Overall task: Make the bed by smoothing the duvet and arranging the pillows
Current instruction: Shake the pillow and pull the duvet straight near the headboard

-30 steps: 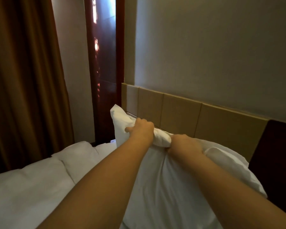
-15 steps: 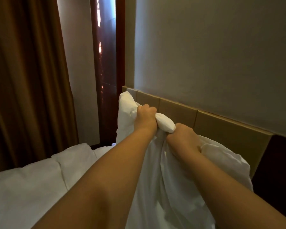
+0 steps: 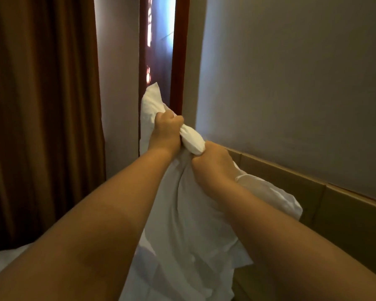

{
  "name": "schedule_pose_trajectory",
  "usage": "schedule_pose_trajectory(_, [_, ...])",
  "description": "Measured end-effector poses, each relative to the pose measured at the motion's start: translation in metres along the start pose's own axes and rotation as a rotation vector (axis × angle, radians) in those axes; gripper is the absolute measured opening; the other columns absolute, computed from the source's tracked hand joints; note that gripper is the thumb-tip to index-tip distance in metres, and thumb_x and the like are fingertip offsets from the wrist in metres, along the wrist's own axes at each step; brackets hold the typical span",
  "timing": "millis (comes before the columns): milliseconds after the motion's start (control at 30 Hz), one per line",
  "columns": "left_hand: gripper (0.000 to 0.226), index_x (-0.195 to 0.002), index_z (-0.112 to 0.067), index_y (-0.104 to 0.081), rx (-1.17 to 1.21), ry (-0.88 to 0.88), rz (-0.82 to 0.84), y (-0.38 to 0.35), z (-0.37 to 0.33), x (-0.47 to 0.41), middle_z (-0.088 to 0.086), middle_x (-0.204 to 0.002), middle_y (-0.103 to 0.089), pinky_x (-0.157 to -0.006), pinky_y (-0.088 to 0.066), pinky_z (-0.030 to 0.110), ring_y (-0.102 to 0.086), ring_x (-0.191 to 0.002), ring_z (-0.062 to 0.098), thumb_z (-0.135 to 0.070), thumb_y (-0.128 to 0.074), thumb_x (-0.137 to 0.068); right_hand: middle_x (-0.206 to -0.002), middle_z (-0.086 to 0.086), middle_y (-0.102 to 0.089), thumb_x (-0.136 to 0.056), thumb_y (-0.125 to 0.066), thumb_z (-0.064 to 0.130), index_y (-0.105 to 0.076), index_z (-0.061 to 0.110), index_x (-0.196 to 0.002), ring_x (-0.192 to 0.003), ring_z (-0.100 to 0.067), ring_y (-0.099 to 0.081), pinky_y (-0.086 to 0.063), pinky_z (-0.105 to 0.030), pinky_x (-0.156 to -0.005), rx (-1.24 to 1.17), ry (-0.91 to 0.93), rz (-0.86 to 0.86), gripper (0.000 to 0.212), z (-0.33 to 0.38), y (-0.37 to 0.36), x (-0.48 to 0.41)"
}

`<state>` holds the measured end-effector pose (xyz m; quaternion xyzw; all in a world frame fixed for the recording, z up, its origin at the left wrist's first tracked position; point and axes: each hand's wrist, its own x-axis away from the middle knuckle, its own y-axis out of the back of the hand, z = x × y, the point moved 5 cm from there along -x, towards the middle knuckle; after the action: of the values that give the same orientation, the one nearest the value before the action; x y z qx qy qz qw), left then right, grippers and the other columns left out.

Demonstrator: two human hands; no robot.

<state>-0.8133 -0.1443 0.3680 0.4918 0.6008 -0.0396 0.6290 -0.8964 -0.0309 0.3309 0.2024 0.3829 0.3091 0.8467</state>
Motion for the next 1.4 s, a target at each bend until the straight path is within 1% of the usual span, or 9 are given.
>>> schedule_pose_trajectory(100, [0.021, -0.107, -0.005, -0.062, -0.022, 0.078, 0.046, -0.066, 0.063, -0.026, 0.015, -0.115, -0.054, -0.086, -0.043, 0.032, -0.048, -0.109, 0.03, 0.002, -0.056, -0.088, -0.114, -0.005, -0.069, -0.088, -0.054, 0.027, -0.062, 0.023, -0.119, -0.104, -0.03, -0.063, -0.045, -0.034, -0.079, 0.019, -0.01, 0.081, 0.032, -0.012, -0.071, -0.05])
schedule_pose_trajectory(267, [0.026, -0.118, -0.013, -0.06, -0.159, 0.101, 0.214, -0.184, 0.14, -0.048, 0.01, -0.122, -0.054, -0.097, -0.047, 0.037, -0.046, -0.114, 0.026, -0.016, -0.061, -0.092, -0.111, -0.008, -0.065, -0.088, -0.058, 0.033, -0.055, 0.014, -0.111, -0.101, -0.03, -0.062, -0.04, -0.032, -0.069, 0.103, -0.011, 0.32, 0.03, -0.052, -0.175, -0.117])
schedule_pose_trajectory(400, [0.033, -0.122, -0.017, -0.056, -0.273, 0.192, 0.395, -0.27, 0.185, -0.046, 0.008, -0.127, -0.05, -0.099, -0.046, 0.038, -0.043, -0.118, 0.026, -0.018, -0.064, -0.09, -0.116, -0.01, -0.062, -0.086, -0.059, 0.039, -0.054, 0.012, -0.114, -0.105, -0.031, -0.059, -0.041, -0.032, -0.073, 0.264, 0.004, 0.518, 0.04, -0.098, -0.231, -0.145])
schedule_pose_trajectory(567, [0.042, -0.122, -0.016, -0.051, -0.237, 0.191, 0.352, -0.324, 0.183, -0.08, 0.011, -0.126, -0.049, -0.097, -0.047, 0.041, -0.044, -0.116, 0.028, -0.021, -0.071, -0.085, -0.121, -0.01, -0.061, -0.09, -0.047, 0.047, -0.055, 0.013, -0.118, -0.11, -0.033, -0.059, -0.044, -0.036, -0.08, 0.453, -0.066, 0.431, 0.045, -0.141, -0.232, -0.185])
schedule_pose_trajectory(700, [0.058, -0.129, -0.016, -0.04, -0.245, 0.144, 0.357, -0.365, 0.157, -0.106, 0.012, -0.131, -0.043, -0.101, -0.042, 0.039, -0.041, -0.121, 0.029, -0.025, -0.074, -0.082, -0.119, -0.012, -0.062, -0.094, -0.048, 0.032, -0.056, 0.012, -0.113, -0.109, -0.035, -0.059, -0.043, -0.037, -0.079, 0.557, -0.029, 0.343, 0.029, -0.162, -0.223, -0.224])
schedule_pose_trajectory(867, [0.063, -0.139, -0.028, -0.034, 0.01, 0.082, 0.394, -0.414, 0.116, -0.109, 0.01, -0.145, -0.024, -0.098, -0.043, 0.041, -0.025, -0.134, 0.03, -0.012, -0.065, -0.086, -0.116, -0.013, -0.061, -0.091, -0.052, 0.011, -0.055, 0.01, -0.11, -0.108, -0.035, -0.058, -0.041, -0.037, -0.076, 0.77, -0.067, 0.337, 0.019, -0.206, -0.205, -0.259])
schedule_pose_trajectory(1067, [0.026, -0.117, -0.023, -0.056, 0.164, -0.052, 0.523, -0.472, 0.079, -0.059, 0.009, -0.118, -0.047, -0.083, -0.052, 0.039, -0.051, -0.108, 0.028, -0.03, -0.057, -0.093, -0.1, -0.008, -0.061, -0.092, -0.057, 0.01, -0.057, 0.012, -0.107, -0.091, -0.028, -0.058, -0.043, -0.034, -0.075, 0.855, -0.095, 0.44, 0.015, -0.244, -0.214, -0.256])
schedule_pose_trajectory(1200, [0.023, -0.118, -0.02, -0.053, 0.199, -0.006, 0.561, -0.485, 0.076, -0.04, 0.01, -0.108, -0.055, -0.079, -0.052, 0.039, -0.057, -0.101, 0.031, -0.026, -0.051, -0.096, -0.105, -0.008, -0.063, -0.091, -0.058, 0.013, -0.056, 0.013, -0.106, -0.096, -0.026, -0.058, -0.045, -0.034, -0.083, 0.928, 0.027, 0.401, 0.015, -0.253, -0.222, -0.251])
schedule_pose_trajectory(1400, [0.025, -0.121, -0.021, -0.049, 0.246, 0.044, 0.466, -0.471, 0.078, -0.031, 0.007, -0.109, -0.06, -0.081, -0.055, 0.04, -0.06, -0.098, 0.027, -0.019, -0.049, -0.096, -0.104, -0.007, -0.057, -0.09, -0.058, 0.017, -0.052, 0.015, -0.105, -0.088, -0.023, -0.05, -0.034, -0.03, -0.072, 0.856, 0.133, 0.285, 0.016, -0.247, -0.231, -0.244])
